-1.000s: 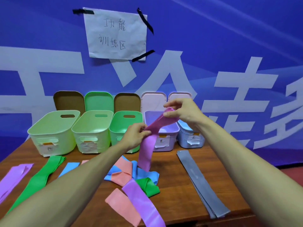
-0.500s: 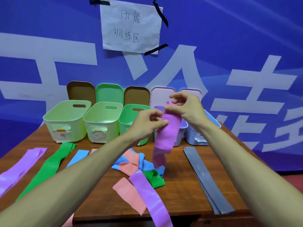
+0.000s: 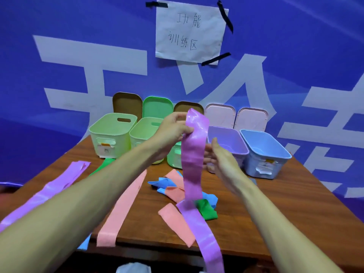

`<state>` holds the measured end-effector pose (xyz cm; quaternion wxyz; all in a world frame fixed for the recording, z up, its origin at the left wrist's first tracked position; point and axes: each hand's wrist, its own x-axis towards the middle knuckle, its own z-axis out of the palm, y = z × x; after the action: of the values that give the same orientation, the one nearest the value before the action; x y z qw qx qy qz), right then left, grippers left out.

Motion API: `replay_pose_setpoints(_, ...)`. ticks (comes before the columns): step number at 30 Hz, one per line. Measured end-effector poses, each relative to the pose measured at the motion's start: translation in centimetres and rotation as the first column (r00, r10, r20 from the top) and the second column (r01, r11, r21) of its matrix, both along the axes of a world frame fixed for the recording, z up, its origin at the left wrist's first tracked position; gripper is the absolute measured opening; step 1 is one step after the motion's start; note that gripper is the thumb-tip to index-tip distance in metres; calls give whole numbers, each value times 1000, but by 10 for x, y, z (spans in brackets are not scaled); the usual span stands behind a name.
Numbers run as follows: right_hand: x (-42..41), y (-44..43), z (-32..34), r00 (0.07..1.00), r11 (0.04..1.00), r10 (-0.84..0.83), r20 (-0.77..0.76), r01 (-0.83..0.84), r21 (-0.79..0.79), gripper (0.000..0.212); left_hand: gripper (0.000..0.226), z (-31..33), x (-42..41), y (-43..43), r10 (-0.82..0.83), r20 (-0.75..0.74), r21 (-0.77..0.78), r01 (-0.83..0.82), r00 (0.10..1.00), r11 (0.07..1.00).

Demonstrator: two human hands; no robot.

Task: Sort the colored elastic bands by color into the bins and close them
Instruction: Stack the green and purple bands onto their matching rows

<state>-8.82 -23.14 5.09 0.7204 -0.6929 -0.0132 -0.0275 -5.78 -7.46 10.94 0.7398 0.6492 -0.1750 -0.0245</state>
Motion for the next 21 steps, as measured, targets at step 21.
replay_pose_setpoints(21,95,234,58,979,978,191,70,-196,69,12,10,-139,-10,250,198,-242,282,-127,950,951)
